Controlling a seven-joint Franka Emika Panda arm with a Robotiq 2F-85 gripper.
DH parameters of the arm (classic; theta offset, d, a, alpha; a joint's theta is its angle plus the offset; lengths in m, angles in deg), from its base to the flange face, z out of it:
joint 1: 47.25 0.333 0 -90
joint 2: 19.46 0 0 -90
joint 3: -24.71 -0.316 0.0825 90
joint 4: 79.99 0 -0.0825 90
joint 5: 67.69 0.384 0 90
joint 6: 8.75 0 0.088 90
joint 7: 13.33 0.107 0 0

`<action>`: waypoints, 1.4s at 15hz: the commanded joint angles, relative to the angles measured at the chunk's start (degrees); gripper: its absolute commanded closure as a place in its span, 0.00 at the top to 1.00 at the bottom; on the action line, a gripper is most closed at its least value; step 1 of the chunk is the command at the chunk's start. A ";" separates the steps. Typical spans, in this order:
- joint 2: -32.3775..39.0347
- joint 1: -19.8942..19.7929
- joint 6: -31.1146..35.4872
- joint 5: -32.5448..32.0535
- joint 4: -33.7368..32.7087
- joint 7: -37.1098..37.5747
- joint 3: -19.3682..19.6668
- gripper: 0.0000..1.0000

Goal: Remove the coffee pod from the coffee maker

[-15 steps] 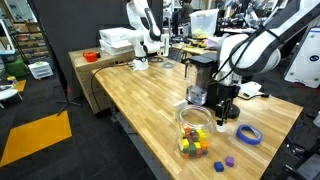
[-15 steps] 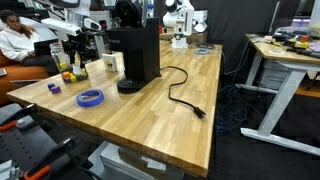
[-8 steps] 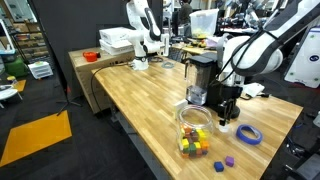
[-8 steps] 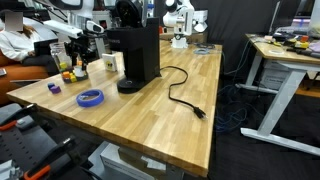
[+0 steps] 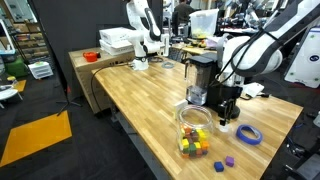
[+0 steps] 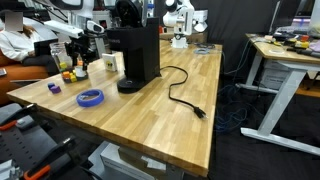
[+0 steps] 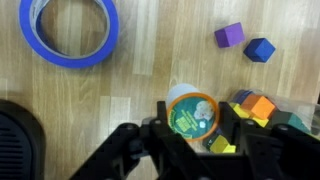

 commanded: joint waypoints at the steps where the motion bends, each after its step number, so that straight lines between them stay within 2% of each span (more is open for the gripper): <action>1: 2.09 -0.35 1.51 -2.80 -1.33 0.58 1.09 0.28; 8: 8.87 -0.95 4.75 -5.18 -4.35 0.04 1.61 0.28; 15: 11.15 -1.61 5.40 -5.26 -6.36 -0.37 1.19 0.28; 16: 11.10 -1.70 5.15 -5.16 -6.50 -0.42 1.09 0.77; 18: 10.87 -1.68 4.63 -5.19 -6.69 -0.43 0.98 0.85; 20: 10.20 -1.61 4.20 -4.91 -6.60 -0.02 0.78 0.98; 21: 9.70 -1.53 4.03 -4.95 -6.41 0.08 0.70 1.00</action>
